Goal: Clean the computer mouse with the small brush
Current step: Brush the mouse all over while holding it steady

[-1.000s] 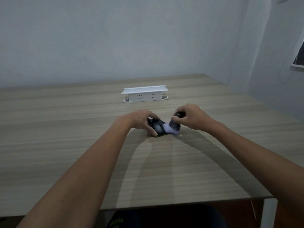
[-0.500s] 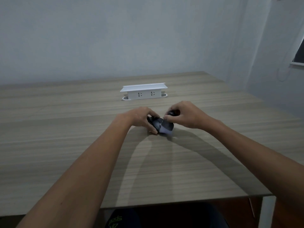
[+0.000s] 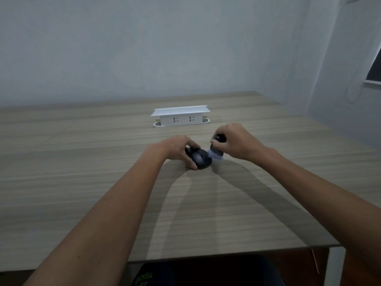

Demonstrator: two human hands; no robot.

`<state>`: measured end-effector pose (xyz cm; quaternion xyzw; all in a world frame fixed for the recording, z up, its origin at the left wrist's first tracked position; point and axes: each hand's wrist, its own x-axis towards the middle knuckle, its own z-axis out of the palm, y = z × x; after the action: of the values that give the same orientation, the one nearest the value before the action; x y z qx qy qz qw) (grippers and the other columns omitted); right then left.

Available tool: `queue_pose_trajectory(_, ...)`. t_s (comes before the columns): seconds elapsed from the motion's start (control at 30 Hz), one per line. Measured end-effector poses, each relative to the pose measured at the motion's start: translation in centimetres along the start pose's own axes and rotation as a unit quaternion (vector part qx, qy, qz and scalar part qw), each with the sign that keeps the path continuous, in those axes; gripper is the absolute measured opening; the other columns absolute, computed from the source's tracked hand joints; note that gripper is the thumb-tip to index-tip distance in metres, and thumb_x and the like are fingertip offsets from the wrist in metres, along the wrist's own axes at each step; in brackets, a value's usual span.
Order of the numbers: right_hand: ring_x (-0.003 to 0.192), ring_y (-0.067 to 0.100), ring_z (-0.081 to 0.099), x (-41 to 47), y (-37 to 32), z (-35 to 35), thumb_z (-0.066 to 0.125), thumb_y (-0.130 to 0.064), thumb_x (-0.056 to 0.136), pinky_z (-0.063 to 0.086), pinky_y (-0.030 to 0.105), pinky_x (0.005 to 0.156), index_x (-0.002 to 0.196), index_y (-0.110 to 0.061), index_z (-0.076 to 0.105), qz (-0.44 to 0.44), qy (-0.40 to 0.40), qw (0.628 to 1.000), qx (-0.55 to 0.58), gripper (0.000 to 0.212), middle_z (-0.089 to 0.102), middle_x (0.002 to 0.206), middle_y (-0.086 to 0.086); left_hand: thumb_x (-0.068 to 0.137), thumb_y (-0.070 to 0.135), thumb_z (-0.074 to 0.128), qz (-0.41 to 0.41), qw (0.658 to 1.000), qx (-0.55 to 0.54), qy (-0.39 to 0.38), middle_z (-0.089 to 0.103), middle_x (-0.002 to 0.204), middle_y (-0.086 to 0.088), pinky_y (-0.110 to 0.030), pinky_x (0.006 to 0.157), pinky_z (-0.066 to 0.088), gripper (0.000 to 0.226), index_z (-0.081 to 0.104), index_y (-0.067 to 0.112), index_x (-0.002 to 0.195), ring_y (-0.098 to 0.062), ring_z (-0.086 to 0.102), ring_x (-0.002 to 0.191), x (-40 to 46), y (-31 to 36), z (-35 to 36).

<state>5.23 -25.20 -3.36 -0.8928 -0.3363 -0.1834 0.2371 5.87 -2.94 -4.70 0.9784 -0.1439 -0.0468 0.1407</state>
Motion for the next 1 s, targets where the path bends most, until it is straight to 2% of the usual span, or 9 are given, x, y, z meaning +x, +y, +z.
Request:
queue_pose_trajectory(0.07,0.070,0.011,0.063,-0.2,-1.1,0.0,0.068,-0.019,0.083,0.042,0.015,0.061,0.084,-0.011,0.078,-0.021,-0.023,0.999,0.029,0.013,0.074,0.077,-0.001,0.061,0.042,0.091,0.003,1.000,-0.004,-0.004,0.065,0.124,0.004,-0.040,0.104,0.047,0.074,0.065,0.030,0.130,-0.020,0.059,0.117,0.0,-0.1,0.0)
queue_pose_trajectory(0.2,0.075,0.022,0.068,-0.1,-0.3,0.2,0.066,-0.017,0.083,0.049,0.031,0.066,0.086,-0.006,0.078,-0.014,-0.028,0.999,-0.022,0.016,0.076,0.080,0.008,0.062,0.040,0.092,0.002,1.000,-0.011,-0.005,0.064,0.129,0.003,-0.040,0.106,0.047,0.076,0.064,0.027,0.132,-0.019,0.058,0.120,0.0,0.0,0.0)
queue_pose_trajectory(0.37,0.072,0.013,0.066,-0.5,-0.8,-0.1,0.068,-0.020,0.084,0.046,0.022,0.065,0.086,-0.011,0.079,-0.017,-0.016,0.999,0.026,0.015,0.075,0.079,0.000,0.061,0.040,0.092,0.000,1.000,-0.012,-0.009,0.064,0.126,0.004,-0.041,0.105,0.047,0.074,0.065,0.030,0.130,-0.019,0.058,0.118,0.0,0.1,-0.1)
queue_pose_trajectory(0.5,0.076,0.021,0.068,-0.4,-0.3,0.4,0.066,-0.019,0.083,0.050,0.032,0.068,0.086,-0.009,0.078,-0.010,-0.025,1.000,-0.005,0.016,0.076,0.080,0.005,0.060,0.042,0.092,0.001,1.000,-0.010,-0.007,0.064,0.126,0.005,-0.041,0.105,0.047,0.075,0.065,0.030,0.130,-0.018,0.058,0.118,0.2,-0.1,0.0)
queue_pose_trajectory(0.6,0.078,0.020,0.069,-0.1,0.3,0.1,0.066,-0.019,0.083,0.050,0.030,0.068,0.085,-0.009,0.078,0.004,0.012,1.000,-0.013,0.016,0.076,0.082,0.004,0.062,0.041,0.091,-0.003,1.000,-0.001,-0.012,0.063,0.130,0.003,-0.041,0.107,0.046,0.078,0.063,0.028,0.133,-0.019,0.057,0.120,0.3,-0.2,-0.1)
queue_pose_trajectory(0.7,0.072,0.010,0.065,-0.7,-0.9,0.1,0.069,-0.025,0.084,0.047,0.023,0.066,0.087,-0.015,0.079,-0.018,-0.024,0.999,0.044,0.014,0.075,0.079,-0.004,0.064,0.036,0.091,0.005,1.000,0.004,-0.015,0.065,0.126,0.001,-0.040,0.103,0.048,0.074,0.064,0.028,0.132,-0.021,0.060,0.116,0.2,-0.1,-0.2)
queue_pose_trajectory(0.77,0.070,0.012,0.064,-0.9,-0.8,0.4,0.069,-0.025,0.085,0.046,0.024,0.063,0.087,-0.014,0.079,-0.020,-0.050,0.998,0.032,0.016,0.075,0.078,-0.002,0.065,0.034,0.091,0.010,1.000,0.005,-0.015,0.065,0.126,0.000,-0.040,0.103,0.049,0.073,0.064,0.027,0.132,-0.021,0.060,0.115,0.2,-0.1,-0.2)
queue_pose_trajectory(0.87,0.074,0.021,0.067,-0.6,0.2,0.4,0.067,-0.022,0.085,0.050,0.033,0.066,0.085,-0.009,0.078,-0.005,-0.016,1.000,-0.010,0.016,0.075,0.080,0.005,0.068,0.033,0.090,0.010,1.000,0.013,-0.015,0.063,0.128,-0.001,-0.039,0.104,0.047,0.074,0.061,0.025,0.136,-0.021,0.059,0.117,0.2,0.0,-0.2)
queue_pose_trajectory(1.0,0.072,0.014,0.066,-0.9,-1.3,0.3,0.067,-0.021,0.083,0.049,0.030,0.067,0.084,-0.013,0.078,-0.047,-0.006,0.999,0.014,0.014,0.075,0.078,0.000,0.070,0.033,0.088,0.013,0.999,0.039,-0.020,0.065,0.125,-0.001,-0.038,0.101,0.049,0.069,0.063,0.026,0.134,-0.021,0.061,0.113,0.4,-0.2,-0.4)
